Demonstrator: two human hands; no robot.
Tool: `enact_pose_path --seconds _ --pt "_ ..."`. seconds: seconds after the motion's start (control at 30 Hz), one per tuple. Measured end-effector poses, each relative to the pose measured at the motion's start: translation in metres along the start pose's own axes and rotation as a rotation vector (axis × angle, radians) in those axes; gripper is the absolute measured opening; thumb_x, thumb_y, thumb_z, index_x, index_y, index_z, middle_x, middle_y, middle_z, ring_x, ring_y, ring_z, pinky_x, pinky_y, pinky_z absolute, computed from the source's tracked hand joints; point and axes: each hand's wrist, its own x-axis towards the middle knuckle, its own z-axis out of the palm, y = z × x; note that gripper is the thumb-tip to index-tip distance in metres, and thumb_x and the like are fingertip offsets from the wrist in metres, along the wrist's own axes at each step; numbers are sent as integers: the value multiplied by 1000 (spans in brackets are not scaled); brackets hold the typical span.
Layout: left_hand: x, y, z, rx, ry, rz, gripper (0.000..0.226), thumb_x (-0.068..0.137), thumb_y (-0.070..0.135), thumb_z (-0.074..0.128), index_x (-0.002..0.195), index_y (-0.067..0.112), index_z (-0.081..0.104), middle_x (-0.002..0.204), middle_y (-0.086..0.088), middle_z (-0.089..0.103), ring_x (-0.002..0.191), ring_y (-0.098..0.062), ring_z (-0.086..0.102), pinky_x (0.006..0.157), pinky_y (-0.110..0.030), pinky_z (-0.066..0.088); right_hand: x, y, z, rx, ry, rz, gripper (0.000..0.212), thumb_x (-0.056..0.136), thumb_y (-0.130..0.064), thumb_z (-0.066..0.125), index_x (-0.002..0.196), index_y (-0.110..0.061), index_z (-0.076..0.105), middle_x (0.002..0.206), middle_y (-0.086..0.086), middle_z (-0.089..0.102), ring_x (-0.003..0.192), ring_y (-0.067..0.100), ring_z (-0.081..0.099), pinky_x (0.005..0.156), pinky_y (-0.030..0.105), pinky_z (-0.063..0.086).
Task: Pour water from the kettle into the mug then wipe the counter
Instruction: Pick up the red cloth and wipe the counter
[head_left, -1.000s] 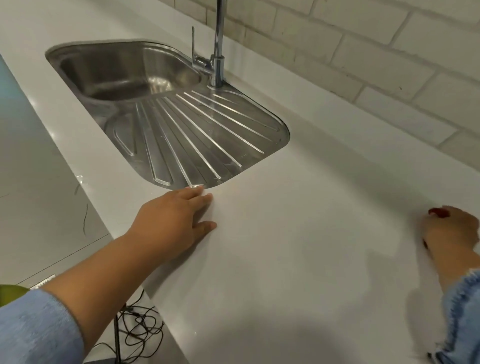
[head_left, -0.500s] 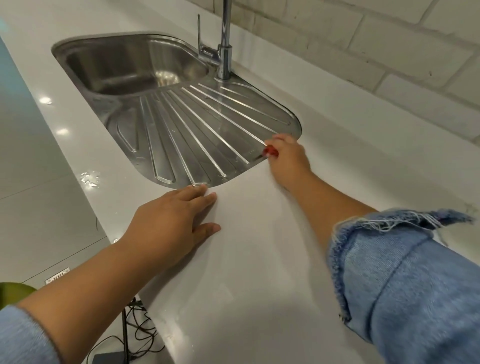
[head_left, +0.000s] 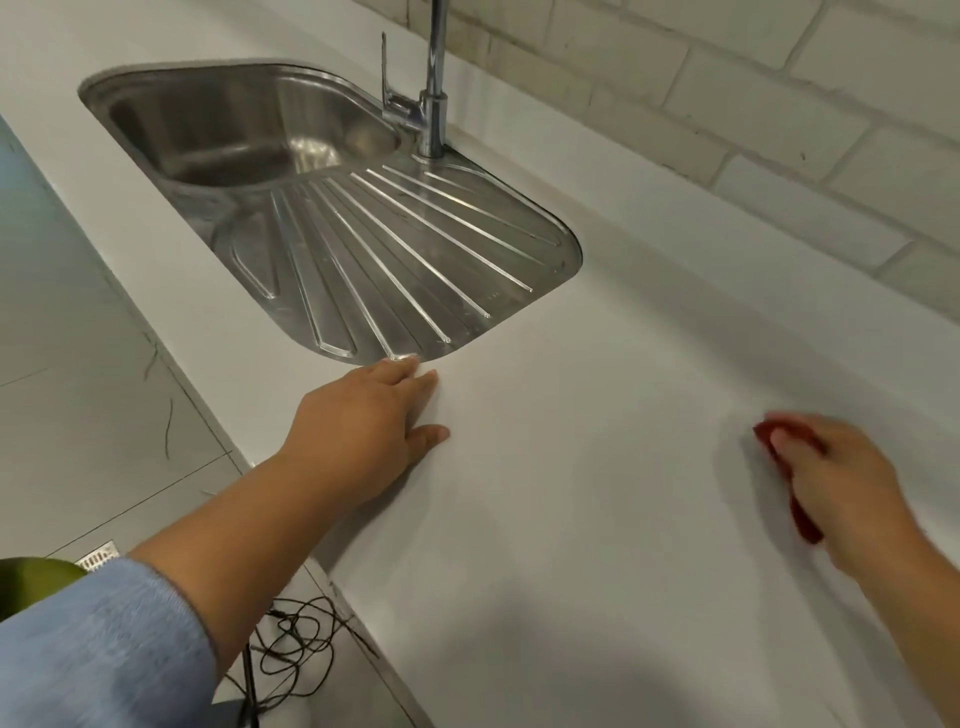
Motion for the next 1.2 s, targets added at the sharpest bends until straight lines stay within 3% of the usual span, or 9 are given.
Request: enact_pose_path --seconds 0.13,0.33,0.5,0.6,0.67,0.77,1.0,1.1,1.2 --pt "-5 -10 -6 -103 -24 2 63 85 55 50 141 34 32 152 14 28 138 -15 30 104 -35 35 -70 18 34 -356 7 -202 36 81 -11 68 116 -17 65 131 13 49 121 34 48 110 43 32" --pt "-24 -45 -20 -1 -54 -222 69 85 52 50 141 17 30 153 -2 23 140 -22 23 106 -42 34 -95 -71 134 -224 -89 -450 49 80 -16 68 128 -15 57 138 10 47 126 35 42 109 48 33" --pt "-26 -48 -21 81 -143 -170 73 90 53 40 146 13 18 157 -6 12 142 -23 18 109 -36 30 -81 -153 213 -207 -113 -544 45 88 -16 56 132 -18 52 142 2 42 126 28 38 107 37 34" --pt "-25 -48 -22 99 -158 -169 76 90 54 38 148 12 14 159 -7 8 144 -23 10 113 -35 24 -68 -183 236 -117 -316 -685 46 86 -1 53 129 -18 56 141 0 45 123 26 41 102 32 39" --pt "-25 -49 -22 105 -165 -165 77 90 55 37 148 12 12 159 -7 6 145 -23 8 113 -35 22 -59 -193 232 51 -496 -716 46 84 8 50 126 -11 60 137 6 48 123 24 46 105 25 38" --pt "-27 -50 -22 94 -168 -172 77 91 55 36 149 13 9 159 -6 3 146 -23 4 115 -35 18 -53 -189 203 261 -505 -675 44 82 15 50 121 -2 62 131 14 51 120 17 51 99 8 34" --pt "-28 -50 -21 58 -167 -171 76 92 53 35 149 13 6 159 -7 -1 146 -23 1 116 -36 16 -89 -105 113 16 -857 -981 45 80 1 55 117 -20 67 134 -5 53 124 8 49 104 25 38" --pt "-28 -51 -21 55 -148 -166 71 94 48 34 149 14 6 159 -7 0 146 -24 2 116 -36 16 -98 -97 126 -154 -830 -1159 41 82 -12 59 118 -31 65 140 -12 48 137 11 34 113 35 27" --pt "-28 -53 -20 42 -132 -153 60 98 38 29 149 13 9 159 -8 2 146 -24 4 116 -35 15 -93 -132 164 -102 -789 -1158 40 80 -12 63 117 -26 67 139 -5 50 131 14 39 111 29 30"
